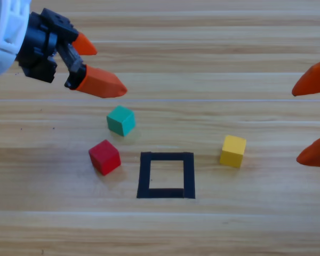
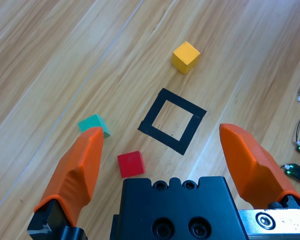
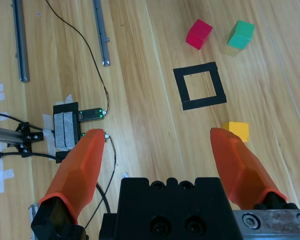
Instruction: Stack the blocks in the rectangular block: red at the bottom, yellow in the middle, green on top
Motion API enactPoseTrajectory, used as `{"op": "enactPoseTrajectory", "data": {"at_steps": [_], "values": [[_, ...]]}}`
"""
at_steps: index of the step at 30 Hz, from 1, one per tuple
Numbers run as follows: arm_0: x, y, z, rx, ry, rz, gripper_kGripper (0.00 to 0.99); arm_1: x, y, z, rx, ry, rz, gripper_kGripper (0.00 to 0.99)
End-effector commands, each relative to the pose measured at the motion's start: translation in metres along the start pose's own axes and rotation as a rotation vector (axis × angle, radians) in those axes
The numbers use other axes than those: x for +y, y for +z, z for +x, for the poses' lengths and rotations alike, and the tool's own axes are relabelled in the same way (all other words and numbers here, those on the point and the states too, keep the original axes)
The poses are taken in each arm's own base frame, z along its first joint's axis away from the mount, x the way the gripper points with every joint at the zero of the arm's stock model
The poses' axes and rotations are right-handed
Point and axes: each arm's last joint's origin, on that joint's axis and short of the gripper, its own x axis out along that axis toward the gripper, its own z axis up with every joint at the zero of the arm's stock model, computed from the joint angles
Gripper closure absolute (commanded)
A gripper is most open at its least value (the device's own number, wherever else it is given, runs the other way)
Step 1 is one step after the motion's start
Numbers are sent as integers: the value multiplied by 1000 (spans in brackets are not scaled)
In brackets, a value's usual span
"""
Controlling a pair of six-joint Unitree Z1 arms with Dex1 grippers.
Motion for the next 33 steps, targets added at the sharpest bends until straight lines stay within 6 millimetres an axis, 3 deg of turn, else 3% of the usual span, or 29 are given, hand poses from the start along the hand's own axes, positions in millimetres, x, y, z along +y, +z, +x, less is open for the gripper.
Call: {"op": "enactPoseTrajectory", "data": {"at_steps": [1, 6, 11, 16, 25, 30, 33], "values": [[3, -7, -6, 9, 24, -26, 0, -1, 0, 17, 25, 22, -12, 53], [3, -8, -5, 18, 30, -27, 0, -3, 0, 18, 38, -13, 20, 54], [3, -8, -6, 27, 44, -36, 0, -14, 0, 21, 52, -185, 151, 53], [9, -7, 2, 106, 99, -129, 0, -37, 3, 43, 71, -439, 387, 51], [23, -30, 61, 353, 195, -363, 0, -83, -3, 88, 65, -599, 792, 19], [31, -43, 92, 482, 244, -359, 0, -101, -20, 113, 107, -632, 1085, 19], [33, -50, 103, 531, 263, -356, 0, -107, -24, 128, 141, -648, 1175, 19]]}}
